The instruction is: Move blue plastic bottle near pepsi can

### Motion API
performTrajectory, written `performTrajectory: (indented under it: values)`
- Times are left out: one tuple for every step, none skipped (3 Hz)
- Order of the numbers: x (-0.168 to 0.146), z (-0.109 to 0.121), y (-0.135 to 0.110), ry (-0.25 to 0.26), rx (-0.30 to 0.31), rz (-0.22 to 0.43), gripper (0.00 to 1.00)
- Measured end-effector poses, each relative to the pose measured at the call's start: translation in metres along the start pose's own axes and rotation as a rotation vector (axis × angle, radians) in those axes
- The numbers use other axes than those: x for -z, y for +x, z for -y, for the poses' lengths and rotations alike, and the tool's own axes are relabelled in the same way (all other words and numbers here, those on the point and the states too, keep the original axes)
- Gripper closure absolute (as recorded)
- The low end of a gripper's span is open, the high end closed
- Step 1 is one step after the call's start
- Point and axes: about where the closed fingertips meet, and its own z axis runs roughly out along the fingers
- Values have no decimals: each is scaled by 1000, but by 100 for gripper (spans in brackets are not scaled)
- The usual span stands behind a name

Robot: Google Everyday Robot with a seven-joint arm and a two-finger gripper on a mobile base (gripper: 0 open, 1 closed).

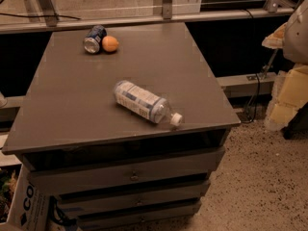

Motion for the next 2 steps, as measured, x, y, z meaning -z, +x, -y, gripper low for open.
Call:
performTrajectory:
  values:
    - [0, 0, 0, 0, 0, 0, 0]
    - [3, 2, 0, 7, -13, 26, 0]
